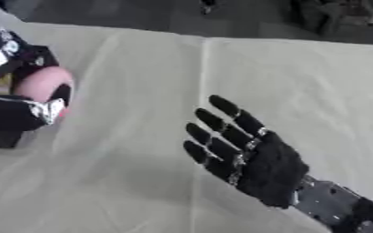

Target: Pick up the objects with one hand, pass them to the other hand, and then place them into the box on the other side of the table.

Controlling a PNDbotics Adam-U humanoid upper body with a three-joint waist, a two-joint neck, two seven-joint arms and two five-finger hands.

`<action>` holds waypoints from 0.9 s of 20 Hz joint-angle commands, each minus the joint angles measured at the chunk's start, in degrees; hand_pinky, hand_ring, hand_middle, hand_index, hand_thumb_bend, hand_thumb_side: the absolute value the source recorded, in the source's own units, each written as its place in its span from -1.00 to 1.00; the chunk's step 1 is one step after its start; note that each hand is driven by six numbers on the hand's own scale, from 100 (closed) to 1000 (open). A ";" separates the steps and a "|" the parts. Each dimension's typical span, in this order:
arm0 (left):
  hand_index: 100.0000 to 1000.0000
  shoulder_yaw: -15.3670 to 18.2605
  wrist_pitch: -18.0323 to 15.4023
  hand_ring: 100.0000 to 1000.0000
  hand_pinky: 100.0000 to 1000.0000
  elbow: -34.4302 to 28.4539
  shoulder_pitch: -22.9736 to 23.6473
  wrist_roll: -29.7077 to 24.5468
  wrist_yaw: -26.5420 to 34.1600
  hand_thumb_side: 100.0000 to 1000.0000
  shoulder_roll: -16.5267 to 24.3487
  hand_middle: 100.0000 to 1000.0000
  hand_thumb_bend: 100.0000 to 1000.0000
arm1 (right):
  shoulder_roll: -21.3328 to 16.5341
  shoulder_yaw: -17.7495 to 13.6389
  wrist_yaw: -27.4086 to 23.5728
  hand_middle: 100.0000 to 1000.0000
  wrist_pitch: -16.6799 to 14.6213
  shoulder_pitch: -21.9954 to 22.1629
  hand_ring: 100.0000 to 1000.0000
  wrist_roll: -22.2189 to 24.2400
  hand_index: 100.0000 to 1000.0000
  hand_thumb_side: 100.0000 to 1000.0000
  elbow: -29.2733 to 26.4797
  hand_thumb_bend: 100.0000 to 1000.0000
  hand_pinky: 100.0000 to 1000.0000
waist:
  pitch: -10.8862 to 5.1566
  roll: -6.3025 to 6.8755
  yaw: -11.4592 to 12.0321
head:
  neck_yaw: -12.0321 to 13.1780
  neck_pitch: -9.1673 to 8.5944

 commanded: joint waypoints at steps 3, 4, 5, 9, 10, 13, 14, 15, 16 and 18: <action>-0.44 5.50 2.68 -0.56 0.39 -0.37 1.62 3.03 4.53 -0.63 6.33 -0.66 -1.00 | -2.26 -4.59 -1.38 0.15 2.84 1.05 0.27 -0.94 0.10 -1.00 -1.20 0.20 0.50 | -0.92 -0.32 -0.86 | 2.65 -1.91; -0.44 6.34 2.88 -0.56 0.39 -0.19 2.17 3.88 5.37 -0.62 7.31 -0.66 -1.00 | -2.38 -5.38 -1.56 0.15 3.42 1.48 0.26 -0.98 0.10 -1.00 -1.20 0.20 0.50 | -0.80 -0.45 -1.10 | 3.42 -2.22; -0.44 7.17 3.01 -0.57 0.40 0.22 2.67 4.72 6.16 -0.60 8.14 -0.66 -1.00 | -2.50 -6.14 -1.73 0.15 3.99 1.93 0.26 -1.01 0.10 -1.00 -1.20 0.20 0.50 | -0.66 -0.57 -1.32 | 4.18 -2.52; -0.41 10.17 2.46 -0.55 0.42 4.35 3.86 8.10 7.71 -0.51 9.56 -0.64 -1.00 | -2.40 -9.26 -2.91 0.14 6.67 3.61 0.25 -1.02 0.10 -1.00 -1.20 0.20 0.49 | -0.20 -1.18 -2.19 | 7.26 -3.48; -0.41 10.67 2.05 -0.55 0.42 5.74 4.04 9.00 7.71 -0.49 9.63 -0.64 -1.00 | -2.25 -10.00 -3.29 0.14 7.31 3.80 0.25 -1.03 0.10 -1.00 -1.20 0.20 0.48 | -0.10 -1.34 -2.41 | 8.14 -3.69; -0.38 11.85 0.56 -0.54 0.44 9.87 4.27 11.58 8.00 -0.42 9.37 -0.62 -1.00 | -1.83 -11.81 -4.02 0.14 8.76 4.13 0.25 -1.03 0.10 -1.00 -1.20 0.20 0.48 | 0.12 -1.77 -2.88 | 10.35 -4.12; -0.35 12.20 0.01 -0.52 0.45 11.22 4.28 12.41 8.22 -0.39 9.26 -0.60 -1.00 | -1.70 -12.28 -4.16 0.14 9.13 4.24 0.25 -1.03 0.10 -1.00 -1.20 0.20 0.48 | 0.19 -1.91 -3.00 | 11.03 -4.20; -0.35 12.60 -0.48 -0.51 0.46 12.64 4.30 13.29 8.29 -0.38 9.16 -0.60 -1.00 | -1.52 -12.72 -4.30 0.13 9.47 4.38 0.25 -1.03 0.10 -1.00 -1.20 0.20 0.48 | 0.28 -2.06 -3.14 | 11.84 -4.26; -0.34 12.90 -0.98 -0.50 0.46 14.10 4.28 14.19 8.36 -0.36 9.03 -0.59 -1.00 | -1.36 -13.08 -4.40 0.13 9.76 4.52 0.25 -1.03 0.10 -1.00 -1.20 0.20 0.48 | 0.35 -2.19 -3.29 | 12.54 -4.28; -0.30 13.38 -2.06 -0.49 0.47 17.13 4.11 16.05 8.45 -0.32 8.66 -0.56 -1.00 | -1.06 -13.71 -4.53 0.13 10.26 4.73 0.25 -1.03 0.10 -1.00 -1.20 0.20 0.48 | 0.46 -2.44 -3.61 | 13.65 -4.46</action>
